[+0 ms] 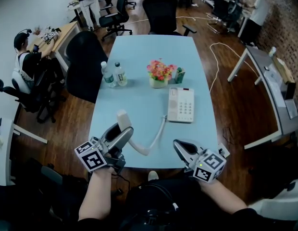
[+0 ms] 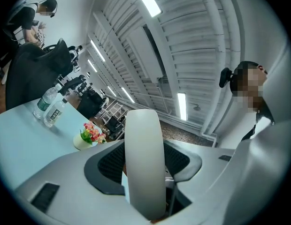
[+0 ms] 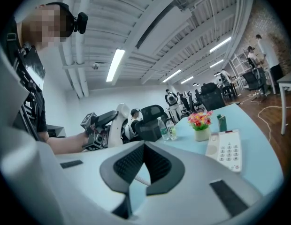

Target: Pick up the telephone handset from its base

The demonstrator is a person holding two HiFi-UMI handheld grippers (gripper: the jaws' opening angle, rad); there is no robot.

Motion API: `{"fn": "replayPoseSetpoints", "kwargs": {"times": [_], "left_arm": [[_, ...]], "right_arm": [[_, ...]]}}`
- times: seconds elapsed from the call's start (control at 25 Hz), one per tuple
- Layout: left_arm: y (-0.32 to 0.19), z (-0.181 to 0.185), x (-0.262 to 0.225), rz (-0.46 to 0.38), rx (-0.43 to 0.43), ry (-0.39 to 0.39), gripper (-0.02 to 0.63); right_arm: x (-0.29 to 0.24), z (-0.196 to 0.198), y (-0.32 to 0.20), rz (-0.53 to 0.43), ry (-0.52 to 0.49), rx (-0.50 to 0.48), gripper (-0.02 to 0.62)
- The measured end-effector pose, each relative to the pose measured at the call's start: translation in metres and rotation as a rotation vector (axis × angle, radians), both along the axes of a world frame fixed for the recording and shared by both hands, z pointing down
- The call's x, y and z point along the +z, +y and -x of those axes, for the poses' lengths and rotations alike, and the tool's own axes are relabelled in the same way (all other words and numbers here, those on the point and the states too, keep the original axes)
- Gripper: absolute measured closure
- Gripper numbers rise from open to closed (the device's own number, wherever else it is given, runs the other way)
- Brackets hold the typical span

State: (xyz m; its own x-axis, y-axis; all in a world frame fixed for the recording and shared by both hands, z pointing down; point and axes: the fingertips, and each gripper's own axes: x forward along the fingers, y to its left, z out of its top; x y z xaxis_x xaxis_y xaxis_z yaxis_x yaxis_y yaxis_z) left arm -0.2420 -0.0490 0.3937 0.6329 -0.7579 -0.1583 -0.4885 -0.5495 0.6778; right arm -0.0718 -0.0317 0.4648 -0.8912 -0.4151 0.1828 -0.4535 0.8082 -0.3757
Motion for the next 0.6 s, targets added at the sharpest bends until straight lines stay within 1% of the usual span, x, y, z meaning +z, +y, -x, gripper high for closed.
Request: {"fn": "replayPoseSetpoints", "kwargs": {"times": [0.12, 0.2, 0.28, 0.6], "left_arm": [[-0.001, 0.0, 0.001, 0.001, -0.004, -0.004, 0.37], [-0.001, -0.002, 0.007, 0.016, 0.004, 0.018, 0.37], [-0.002, -0.004, 0.009, 0.021, 0.009, 0.024, 0.37], [-0.007, -0.013, 0.009, 0.024, 0.024, 0.011, 0.37]], "right_arm": [[0.001, 0.0, 0.002, -0.001, -0.001, -0.002, 0.58], [0.001, -0.001, 0.002, 0.0, -0.003, 0.001, 0.58], [0.001, -0.001, 0.002, 0.001, -0.006, 0.0, 0.581], [-0.002, -0.002, 0.0, -0.006, -0.001, -0.009, 0.581]]}}
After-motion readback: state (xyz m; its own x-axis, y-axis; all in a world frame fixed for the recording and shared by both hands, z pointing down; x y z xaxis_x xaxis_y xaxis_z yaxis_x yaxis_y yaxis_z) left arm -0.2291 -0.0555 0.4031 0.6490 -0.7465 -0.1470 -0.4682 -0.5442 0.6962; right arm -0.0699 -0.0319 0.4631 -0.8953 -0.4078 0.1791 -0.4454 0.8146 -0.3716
